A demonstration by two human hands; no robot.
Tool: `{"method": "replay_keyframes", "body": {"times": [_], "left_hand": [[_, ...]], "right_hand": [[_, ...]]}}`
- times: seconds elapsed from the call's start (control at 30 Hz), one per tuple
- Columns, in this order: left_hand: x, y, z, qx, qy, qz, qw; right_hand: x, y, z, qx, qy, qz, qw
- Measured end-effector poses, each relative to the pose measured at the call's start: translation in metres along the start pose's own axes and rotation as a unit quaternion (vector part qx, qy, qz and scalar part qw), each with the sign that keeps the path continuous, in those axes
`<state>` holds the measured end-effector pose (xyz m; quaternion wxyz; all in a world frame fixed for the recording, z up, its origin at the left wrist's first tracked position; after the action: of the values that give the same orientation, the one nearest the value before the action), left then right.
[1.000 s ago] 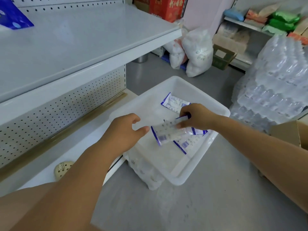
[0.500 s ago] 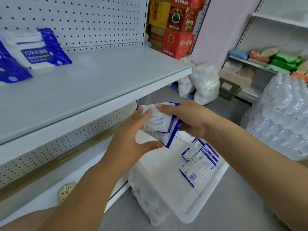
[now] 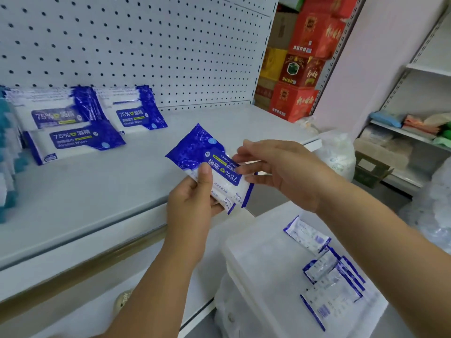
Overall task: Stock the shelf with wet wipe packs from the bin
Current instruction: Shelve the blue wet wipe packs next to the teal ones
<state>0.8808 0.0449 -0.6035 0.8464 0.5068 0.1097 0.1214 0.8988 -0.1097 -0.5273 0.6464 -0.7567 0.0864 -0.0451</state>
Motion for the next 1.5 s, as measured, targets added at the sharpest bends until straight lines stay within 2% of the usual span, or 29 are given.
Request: {"method": "replay_keyframes", "body": {"times": [0.17,0.37,0.53,0.63,0.7,0.77,0.9,1.0,1.07,1.33,1.43,1.5], "left_hand": [[0.015,0.026,-0.023,-0.068,0.067,0.008,0.995],[0.023,0.080,-0.051,-0.081,0.085,0.113,0.987],[0.058,0.122,-0.069,-0.052,0.131,0.154,0.978],[0.089,0.162,-0.077,0.054,0.179,0.245,0.951],[0.107,0.180,-0.083,0.099,0.203,0.297,0.928],[0.119,0.181,-0.091,0.130,0.207,0.320,0.915],[0.125,0.164,-0.116,0.152,0.248,0.338,0.895],[0.128,0.163,-0.124,0.130,0.274,0.335,0.892],[0.132,0.162,-0.128,0.136,0.292,0.336,0.885],[0.147,0.152,-0.144,0.101,0.326,0.295,0.892],[0.148,0.155,-0.154,0.096,0.357,0.298,0.880],[0.150,0.154,-0.156,0.109,0.365,0.296,0.876]], "right_hand": [[0.012,-0.032,0.037,-0.077,0.049,-0.136,0.987],[0.016,-0.062,0.099,-0.098,-0.008,-0.217,0.971],[0.037,-0.091,0.156,-0.122,-0.099,-0.232,0.960],[0.061,-0.107,0.189,-0.135,-0.158,-0.234,0.950],[0.081,-0.111,0.208,-0.091,-0.186,-0.214,0.955],[0.106,-0.102,0.226,-0.014,-0.199,-0.158,0.967],[0.155,-0.077,0.239,0.144,-0.134,-0.039,0.980],[0.173,-0.056,0.243,0.266,-0.102,0.024,0.958],[0.180,-0.038,0.244,0.308,-0.086,0.047,0.946],[0.185,-0.020,0.235,0.195,-0.035,-0.041,0.979],[0.188,-0.015,0.223,0.178,0.017,-0.035,0.983],[0.192,-0.015,0.211,0.130,0.057,-0.066,0.988]]}}
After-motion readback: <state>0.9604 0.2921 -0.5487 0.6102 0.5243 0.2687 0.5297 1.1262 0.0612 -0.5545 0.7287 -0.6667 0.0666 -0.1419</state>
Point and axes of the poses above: each hand's wrist, its own x-axis towards the middle knuckle, its own z-axis out of the palm, y = z × x, the point moved 10 cm from there along x, towards the middle knuckle, and after that the axes turned 15 degrees about y, right-handed, at the moved point
